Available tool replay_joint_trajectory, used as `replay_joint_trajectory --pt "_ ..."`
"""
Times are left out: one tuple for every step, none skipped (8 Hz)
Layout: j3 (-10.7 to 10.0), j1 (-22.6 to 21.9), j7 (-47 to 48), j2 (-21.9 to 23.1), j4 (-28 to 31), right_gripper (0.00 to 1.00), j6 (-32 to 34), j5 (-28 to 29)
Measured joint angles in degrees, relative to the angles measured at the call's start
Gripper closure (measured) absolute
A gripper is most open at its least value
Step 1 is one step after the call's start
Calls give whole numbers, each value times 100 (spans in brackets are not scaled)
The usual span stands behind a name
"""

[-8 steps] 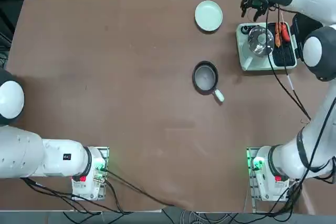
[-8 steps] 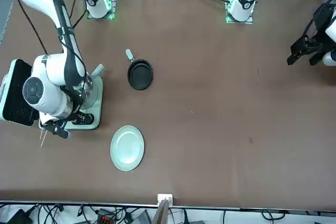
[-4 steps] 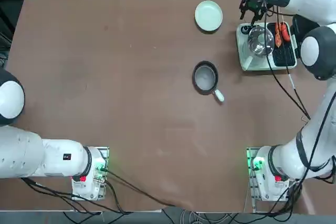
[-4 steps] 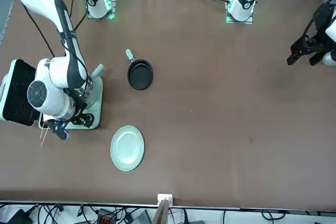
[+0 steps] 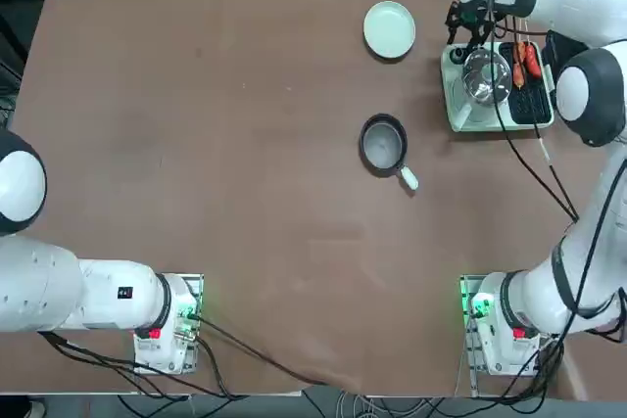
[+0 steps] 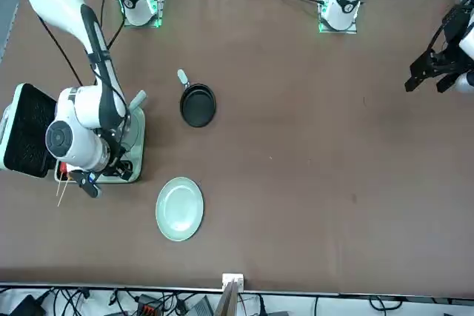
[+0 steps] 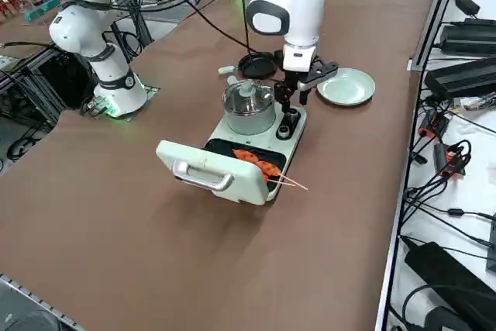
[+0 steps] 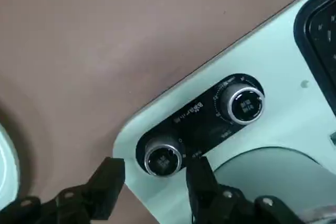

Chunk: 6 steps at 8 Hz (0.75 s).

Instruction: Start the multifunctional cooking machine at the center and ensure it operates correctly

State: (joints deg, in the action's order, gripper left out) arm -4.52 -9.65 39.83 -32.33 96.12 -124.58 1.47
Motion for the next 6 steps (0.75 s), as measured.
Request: replay_joint_trajectory --pt "-1 4 31 -22 0 29 0 2" --pt "-3 7 48 -39 0 30 0 3" --pt "-4 16 55 -47 0 29 0 3" --pt "-4 26 57 -55 0 30 -12 4" --pt "-4 30 58 -86 0 30 -57 5" --pt "-4 31 59 -120 1 30 -92 5"
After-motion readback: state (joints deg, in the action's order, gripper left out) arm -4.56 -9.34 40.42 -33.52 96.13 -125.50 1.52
